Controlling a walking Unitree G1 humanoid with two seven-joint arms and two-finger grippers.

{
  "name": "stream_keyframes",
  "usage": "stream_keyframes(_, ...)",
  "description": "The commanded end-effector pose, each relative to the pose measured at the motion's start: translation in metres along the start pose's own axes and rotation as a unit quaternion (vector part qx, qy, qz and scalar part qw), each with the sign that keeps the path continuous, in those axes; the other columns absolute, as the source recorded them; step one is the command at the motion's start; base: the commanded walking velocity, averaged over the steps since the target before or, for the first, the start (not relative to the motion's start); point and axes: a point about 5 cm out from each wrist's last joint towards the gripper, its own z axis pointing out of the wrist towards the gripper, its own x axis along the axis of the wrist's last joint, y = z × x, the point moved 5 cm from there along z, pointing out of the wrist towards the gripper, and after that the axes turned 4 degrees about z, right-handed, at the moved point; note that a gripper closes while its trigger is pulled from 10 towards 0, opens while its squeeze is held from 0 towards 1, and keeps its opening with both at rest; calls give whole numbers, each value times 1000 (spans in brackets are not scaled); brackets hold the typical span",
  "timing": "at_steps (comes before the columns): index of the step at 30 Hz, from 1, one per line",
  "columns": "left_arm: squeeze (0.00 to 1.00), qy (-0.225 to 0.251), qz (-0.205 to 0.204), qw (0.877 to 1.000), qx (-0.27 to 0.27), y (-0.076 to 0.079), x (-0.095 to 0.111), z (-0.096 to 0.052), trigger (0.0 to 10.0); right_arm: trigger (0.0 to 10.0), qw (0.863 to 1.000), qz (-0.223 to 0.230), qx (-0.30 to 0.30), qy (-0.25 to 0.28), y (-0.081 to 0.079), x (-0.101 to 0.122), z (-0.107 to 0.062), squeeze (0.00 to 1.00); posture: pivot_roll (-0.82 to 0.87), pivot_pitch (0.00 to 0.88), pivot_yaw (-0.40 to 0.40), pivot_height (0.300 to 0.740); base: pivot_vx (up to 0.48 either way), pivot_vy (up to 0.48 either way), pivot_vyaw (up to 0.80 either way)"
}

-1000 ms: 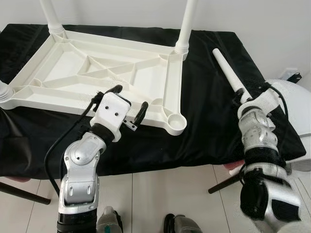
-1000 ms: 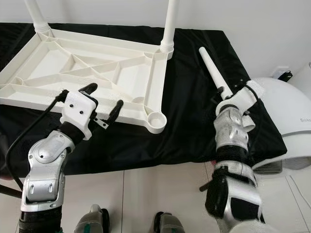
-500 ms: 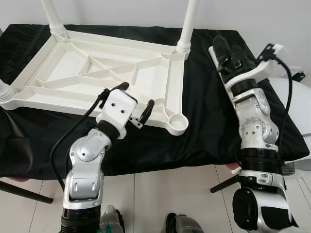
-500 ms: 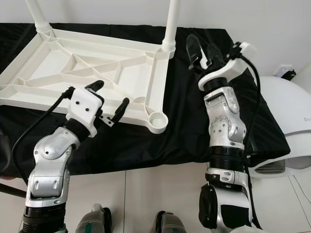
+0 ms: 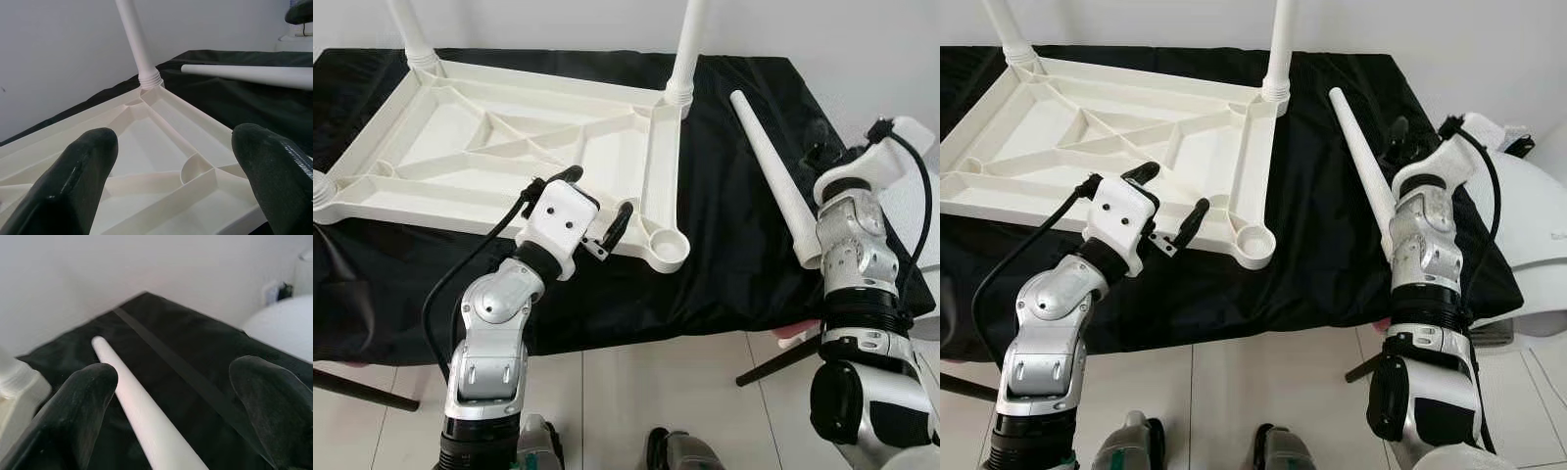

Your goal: Building children table

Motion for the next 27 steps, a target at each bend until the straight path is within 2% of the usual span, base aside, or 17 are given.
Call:
stream_keyframes(1,0,-13,-44,994,96,-8,-4,-1,10000,10000,999,-7,-11,-34,3,-15,1,0,79,185,-2,740,0,0,0)
stream_keyframes(3,0,-15,-47,995,87,-5,-5,-2,10000,10000,999,-16,-15,-41,4,-19,1,0,81,188,-3,740,0,0,0)
stream_keyframes(6,0,-13,-54,998,32,13,-4,-3,10000,10000,998,-20,-21,-48,9,-25,0,0,85,189,-7,740,0,0,0)
stream_keyframes(7,0,-13,-54,998,32,13,-4,-3,10000,10000,998,-20,-21,-48,9,-25,0,0,85,189,-7,740,0,0,0)
stream_keyframes(10,0,-4,-58,998,-24,31,-1,-6,10000,10000,998,-26,-23,-55,11,-27,2,0,85,188,-8,740,0,0,0)
stream_keyframes(13,0,0,-60,996,-64,42,1,-10,10000,10000,997,-39,-18,-67,12,-29,5,0,78,190,-6,740,0,0,0)
stream_keyframes(21,0,-4,-58,995,-78,46,1,-12,10000,10000,994,-66,10,-86,8,-33,9,0,76,195,-4,740,0,0,0)
stream_keyframes(27,0,-6,-57,995,-80,47,2,-14,10000,10000,993,-67,21,-95,4,-33,13,0,78,204,-3,740,0,0,0)
